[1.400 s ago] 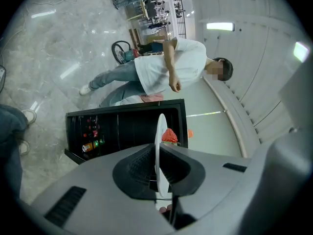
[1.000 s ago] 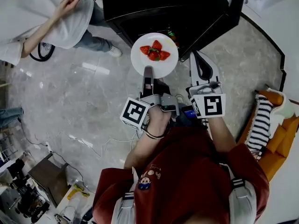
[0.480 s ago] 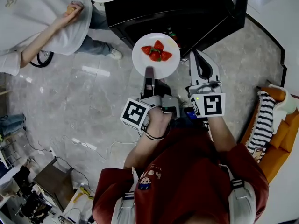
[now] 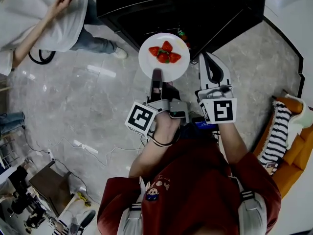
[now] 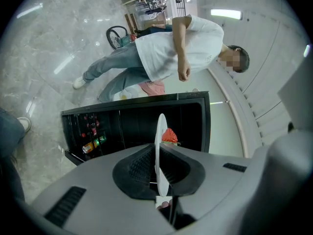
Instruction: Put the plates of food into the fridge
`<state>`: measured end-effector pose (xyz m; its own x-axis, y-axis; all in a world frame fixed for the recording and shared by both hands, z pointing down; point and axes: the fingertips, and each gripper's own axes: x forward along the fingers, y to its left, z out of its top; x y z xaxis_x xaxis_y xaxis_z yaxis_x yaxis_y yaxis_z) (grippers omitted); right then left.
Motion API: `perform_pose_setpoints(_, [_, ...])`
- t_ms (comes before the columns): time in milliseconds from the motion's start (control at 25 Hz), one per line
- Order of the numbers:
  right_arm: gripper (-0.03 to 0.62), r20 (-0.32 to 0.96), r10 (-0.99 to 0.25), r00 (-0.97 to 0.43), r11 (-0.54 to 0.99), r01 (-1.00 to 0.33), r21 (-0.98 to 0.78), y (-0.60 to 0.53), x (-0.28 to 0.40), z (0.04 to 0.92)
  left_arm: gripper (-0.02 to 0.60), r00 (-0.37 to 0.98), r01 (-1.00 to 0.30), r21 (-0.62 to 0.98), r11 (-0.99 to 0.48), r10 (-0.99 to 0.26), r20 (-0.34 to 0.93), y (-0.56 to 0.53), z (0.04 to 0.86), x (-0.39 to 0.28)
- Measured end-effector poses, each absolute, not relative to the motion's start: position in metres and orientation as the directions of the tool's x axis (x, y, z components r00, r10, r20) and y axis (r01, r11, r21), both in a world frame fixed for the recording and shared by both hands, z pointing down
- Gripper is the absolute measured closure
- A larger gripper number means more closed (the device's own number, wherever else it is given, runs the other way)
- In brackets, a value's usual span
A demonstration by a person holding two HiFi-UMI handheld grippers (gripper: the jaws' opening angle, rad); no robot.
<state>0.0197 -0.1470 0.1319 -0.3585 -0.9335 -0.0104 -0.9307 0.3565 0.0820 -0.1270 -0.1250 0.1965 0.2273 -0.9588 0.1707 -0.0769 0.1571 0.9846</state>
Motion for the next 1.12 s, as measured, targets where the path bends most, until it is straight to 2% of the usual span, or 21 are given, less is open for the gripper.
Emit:
perform_pose_setpoints(480, [0.59, 0.0, -0.923, -0.384, 0.383, -0.92, 0.085, -0.15, 0.057, 0.246, 0.558, 0.178, -0.106, 0.978, 0.181, -0.964, 0.197, -0.123, 0.308, -0.087])
perform_pose_setpoints(1120, [0.59, -0.056, -0.917, -0.396, 0.391, -0.917, 0.083, -0.185, 0.061, 0.385, 0.558, 0.114, -0.096, 0.988, 0.123, -0.984, 0.133, -0.155, 0.437, -0.085])
